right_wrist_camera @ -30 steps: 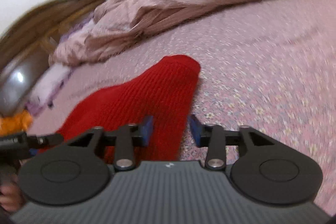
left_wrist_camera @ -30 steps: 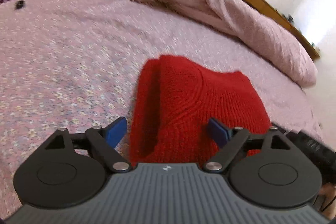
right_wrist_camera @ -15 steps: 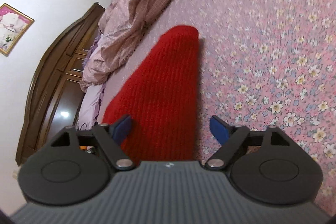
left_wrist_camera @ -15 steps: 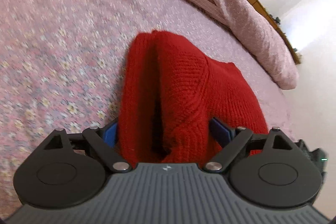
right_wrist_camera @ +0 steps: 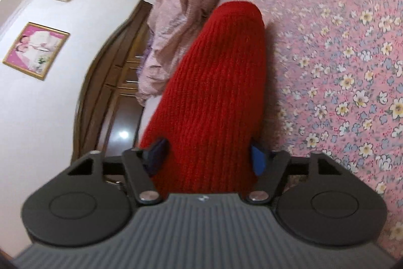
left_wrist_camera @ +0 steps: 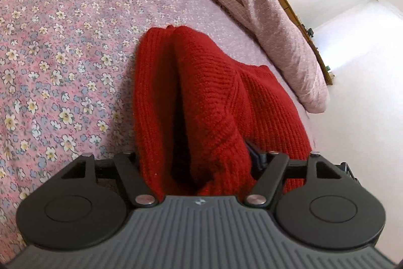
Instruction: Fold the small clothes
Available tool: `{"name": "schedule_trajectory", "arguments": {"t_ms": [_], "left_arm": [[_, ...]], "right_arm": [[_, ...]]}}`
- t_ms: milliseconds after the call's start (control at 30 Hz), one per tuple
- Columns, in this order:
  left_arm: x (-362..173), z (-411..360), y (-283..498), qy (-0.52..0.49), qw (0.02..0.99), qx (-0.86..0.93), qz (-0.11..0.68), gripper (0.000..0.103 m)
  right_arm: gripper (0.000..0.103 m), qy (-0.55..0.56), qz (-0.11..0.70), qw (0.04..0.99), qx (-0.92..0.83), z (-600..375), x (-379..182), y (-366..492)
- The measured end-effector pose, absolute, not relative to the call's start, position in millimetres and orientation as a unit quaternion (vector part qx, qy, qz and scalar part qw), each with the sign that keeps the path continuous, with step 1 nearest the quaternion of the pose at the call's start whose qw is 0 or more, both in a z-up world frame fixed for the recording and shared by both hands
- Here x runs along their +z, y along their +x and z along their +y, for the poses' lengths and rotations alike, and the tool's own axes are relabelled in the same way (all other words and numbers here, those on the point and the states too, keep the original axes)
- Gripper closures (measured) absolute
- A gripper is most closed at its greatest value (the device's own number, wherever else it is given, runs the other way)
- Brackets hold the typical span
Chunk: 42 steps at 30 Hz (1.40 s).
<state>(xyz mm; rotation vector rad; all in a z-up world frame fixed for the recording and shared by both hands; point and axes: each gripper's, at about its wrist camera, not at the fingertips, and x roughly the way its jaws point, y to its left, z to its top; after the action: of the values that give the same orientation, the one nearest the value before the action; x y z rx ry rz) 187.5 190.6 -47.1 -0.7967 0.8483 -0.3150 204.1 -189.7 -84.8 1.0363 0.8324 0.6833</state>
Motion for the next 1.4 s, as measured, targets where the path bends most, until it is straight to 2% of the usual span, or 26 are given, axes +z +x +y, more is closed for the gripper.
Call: {"name": "schedule_trajectory", "arguments": {"t_ms": [167,500,800,967,1233,1400], "left_arm": [[-39,182,176,-0.381,0.819,-0.161,0.398,0.031],[-16,115,145,-0.347,0.813,-0.224,0.41,0.032],[-14,50,111,-0.273,0.82,-0.242,0.441,0.032],[-11,47,108,-0.265,0.829,-0.219,0.442,0.032],[-6,55,97,-0.194,0.862,-0.175,0.434,0.028],[-6,51,101,-0.184,0.867,-0.159,0.435,0.026]], "right_arm": [[0.05,0.479,0.357,0.735,0.321,-200,-66,196],[0.051,0.466,0.327,0.76,0.313,-257,-35,153],[0.051,0.444,0.355,0.782,0.256,-315,-54,102],[0.052,0.322,0.385,0.844,0.189,-315,-60,102],[0.052,0.279,0.382,0.863,0.176,-282,-52,97],[0.049,0.311,0.382,0.855,0.164,-294,-66,96]]}}
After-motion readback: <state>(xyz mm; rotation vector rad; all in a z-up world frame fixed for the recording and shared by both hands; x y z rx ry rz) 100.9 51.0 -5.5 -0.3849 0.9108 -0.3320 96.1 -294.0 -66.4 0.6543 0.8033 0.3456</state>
